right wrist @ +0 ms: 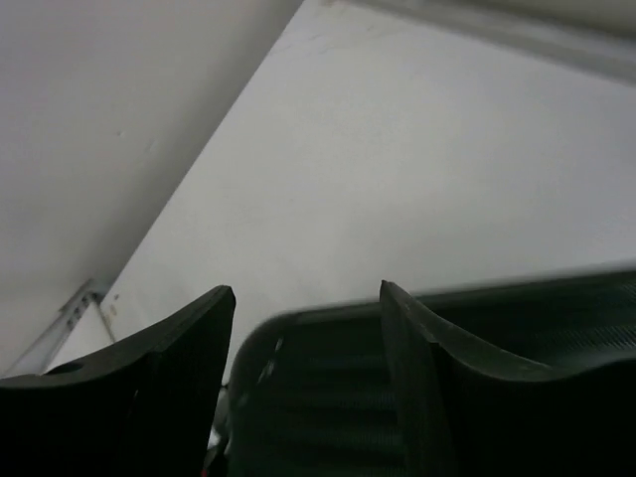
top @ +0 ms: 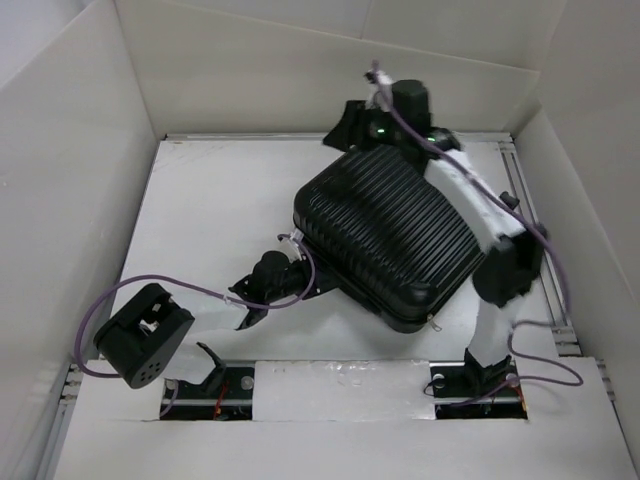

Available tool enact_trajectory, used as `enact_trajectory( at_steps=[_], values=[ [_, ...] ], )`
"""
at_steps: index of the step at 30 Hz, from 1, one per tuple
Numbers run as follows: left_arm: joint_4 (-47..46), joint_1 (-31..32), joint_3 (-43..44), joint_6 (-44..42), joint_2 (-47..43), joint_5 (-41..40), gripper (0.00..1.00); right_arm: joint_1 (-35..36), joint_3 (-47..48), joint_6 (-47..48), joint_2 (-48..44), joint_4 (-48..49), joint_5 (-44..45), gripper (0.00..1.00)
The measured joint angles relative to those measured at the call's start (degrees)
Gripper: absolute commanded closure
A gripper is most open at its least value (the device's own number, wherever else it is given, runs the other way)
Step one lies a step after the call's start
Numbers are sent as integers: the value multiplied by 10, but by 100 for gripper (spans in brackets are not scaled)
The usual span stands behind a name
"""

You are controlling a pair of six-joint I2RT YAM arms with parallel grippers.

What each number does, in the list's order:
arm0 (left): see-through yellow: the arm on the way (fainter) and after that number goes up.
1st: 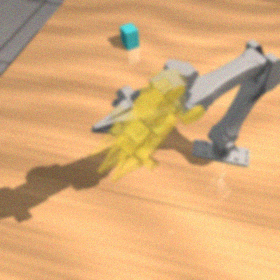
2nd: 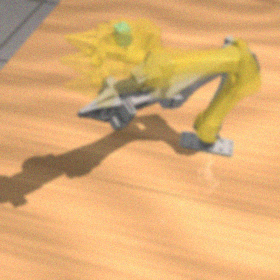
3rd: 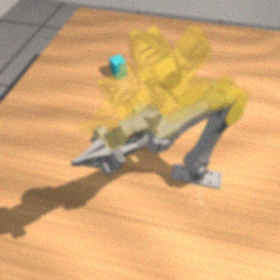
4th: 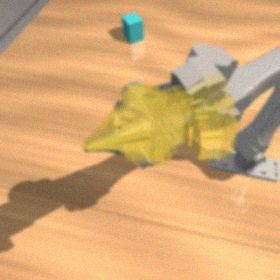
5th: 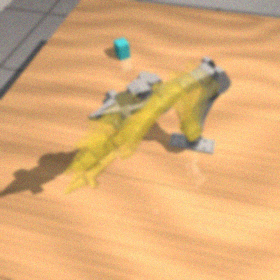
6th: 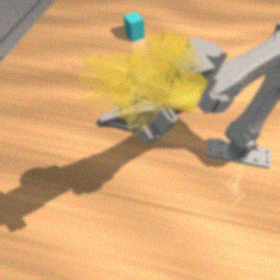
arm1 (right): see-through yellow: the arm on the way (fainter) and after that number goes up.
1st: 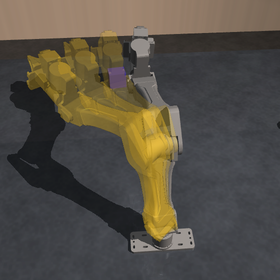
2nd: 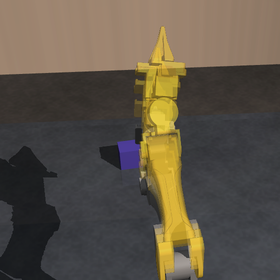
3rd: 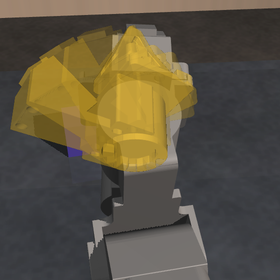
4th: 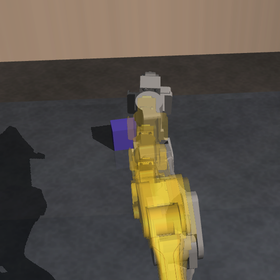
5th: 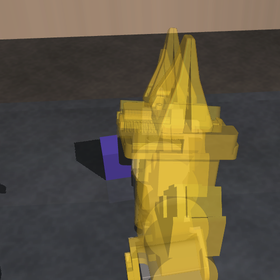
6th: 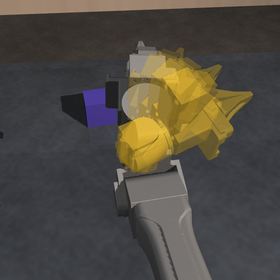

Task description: Pack the luggage

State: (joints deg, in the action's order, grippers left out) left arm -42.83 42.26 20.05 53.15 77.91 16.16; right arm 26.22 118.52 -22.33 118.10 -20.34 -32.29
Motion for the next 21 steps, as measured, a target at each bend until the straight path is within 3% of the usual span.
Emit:
enact_trajectory(
  at_steps=[4,5,7,8,9,13,17,21],
  values=[
    [6,-5,1,-1,-1,3,100,-26,-181,23,-287,19,163,32],
    [6,-5,2,-1,0,5,100,-34,-221,25,-360,30,211,53],
    [5,-7,2,0,1,8,100,-52,-302,11,-498,53,311,79],
    [3,-7,2,0,2,9,100,-72,-341,-5,-561,54,352,97],
    [1,-7,2,0,4,10,100,-96,-380,-18,-609,55,388,100],
    [-6,-8,2,0,8,17,100,-219,-562,-93,-753,33,515,100],
    [-8,-10,2,0,10,22,100,-298,-707,-136,-781,-45,546,100],
    [-7,-11,2,0,9,24,100,-331,-767,-162,-795,-98,550,100]
  ],
)
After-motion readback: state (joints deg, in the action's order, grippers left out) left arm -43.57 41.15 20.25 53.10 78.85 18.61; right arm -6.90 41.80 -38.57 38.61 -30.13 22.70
